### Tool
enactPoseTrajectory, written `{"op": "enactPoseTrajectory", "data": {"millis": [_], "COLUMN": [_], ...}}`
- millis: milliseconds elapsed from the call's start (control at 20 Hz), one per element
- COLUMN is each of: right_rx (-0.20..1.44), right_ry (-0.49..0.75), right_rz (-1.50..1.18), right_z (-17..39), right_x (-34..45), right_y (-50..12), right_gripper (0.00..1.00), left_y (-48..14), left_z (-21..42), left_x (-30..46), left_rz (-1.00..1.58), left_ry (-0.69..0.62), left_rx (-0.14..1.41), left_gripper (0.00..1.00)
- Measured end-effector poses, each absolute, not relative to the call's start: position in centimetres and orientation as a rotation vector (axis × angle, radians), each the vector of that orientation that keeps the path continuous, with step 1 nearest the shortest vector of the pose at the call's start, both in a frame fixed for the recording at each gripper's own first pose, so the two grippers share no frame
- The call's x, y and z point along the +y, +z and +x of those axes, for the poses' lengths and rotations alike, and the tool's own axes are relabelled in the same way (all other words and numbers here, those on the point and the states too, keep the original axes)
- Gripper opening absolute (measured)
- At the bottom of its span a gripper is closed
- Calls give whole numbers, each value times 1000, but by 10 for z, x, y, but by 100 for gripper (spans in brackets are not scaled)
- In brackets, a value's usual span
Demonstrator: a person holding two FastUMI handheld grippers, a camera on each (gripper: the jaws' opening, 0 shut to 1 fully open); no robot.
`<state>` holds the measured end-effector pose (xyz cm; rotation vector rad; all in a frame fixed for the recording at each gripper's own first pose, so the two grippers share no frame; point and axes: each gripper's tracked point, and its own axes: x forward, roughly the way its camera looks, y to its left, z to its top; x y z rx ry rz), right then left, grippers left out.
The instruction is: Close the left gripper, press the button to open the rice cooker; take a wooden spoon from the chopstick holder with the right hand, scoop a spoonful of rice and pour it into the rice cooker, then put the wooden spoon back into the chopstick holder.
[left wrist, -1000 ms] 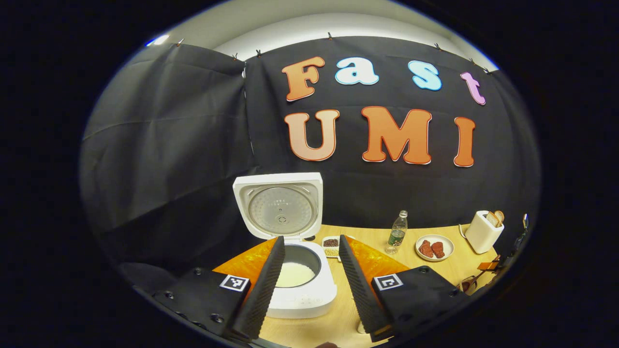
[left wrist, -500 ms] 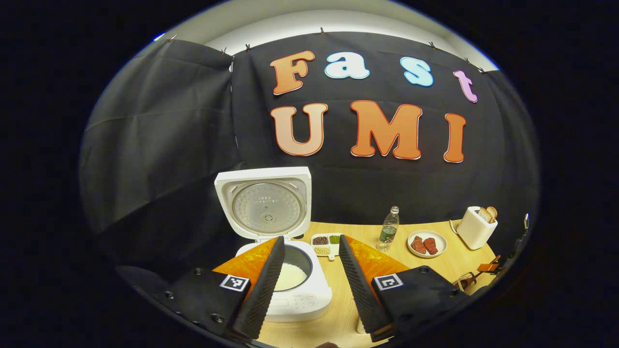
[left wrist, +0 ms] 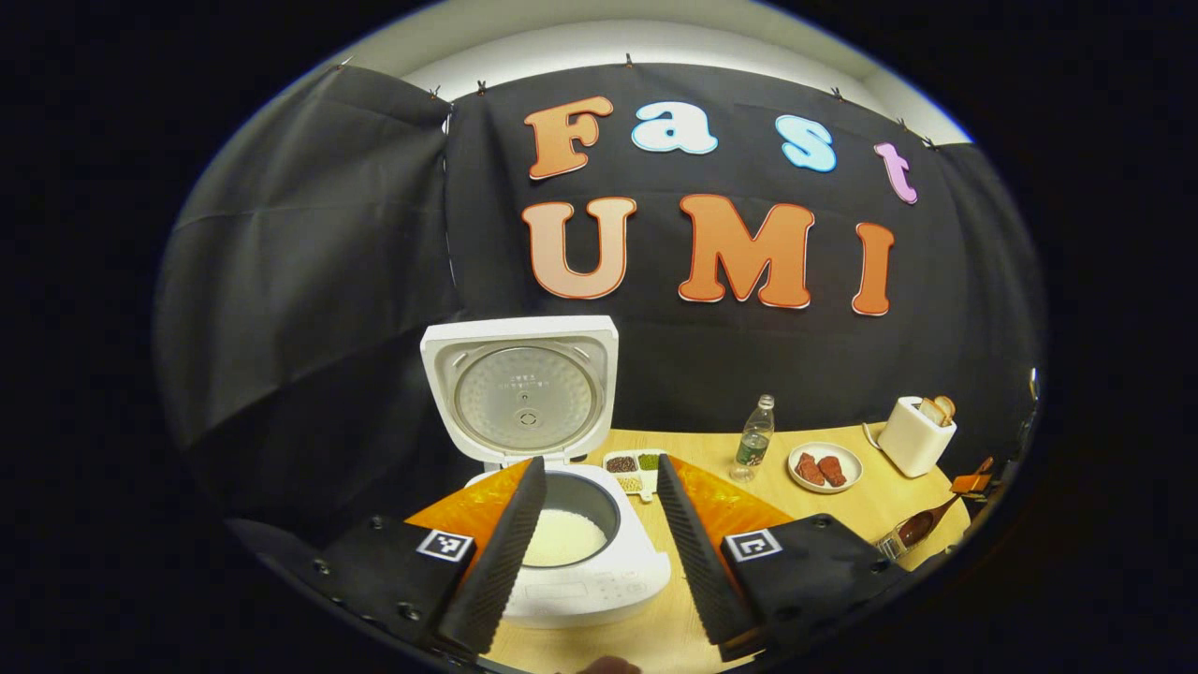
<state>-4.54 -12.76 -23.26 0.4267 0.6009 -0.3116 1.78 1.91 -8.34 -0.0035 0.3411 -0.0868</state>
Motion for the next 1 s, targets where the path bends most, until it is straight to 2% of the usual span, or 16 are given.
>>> {"op": "enactPoseTrajectory", "data": {"millis": [50,100,350,600,1000], "right_rx": [591,581,583,688,708], "right_ry": [-279,-243,-81,52,67], "right_rz": [443,462,451,378,91], "right_z": [-43,-43,-42,-53,-53], "right_x": [-118,-100,-10,62,62], "right_y": [-222,-210,-189,-227,-270], "right_gripper": [13,13,13,13,13], "left_y": [-85,-87,-97,-102,-101], "left_z": [20,22,25,13,-17], "left_x": [23,26,32,34,29], "left_rz": [2,15,30,-17,47], "left_ry": [-82,-86,-113,-132,-147], "left_rx": [340,335,346,379,361], "left_gripper": [96,100,100,100,99]}}
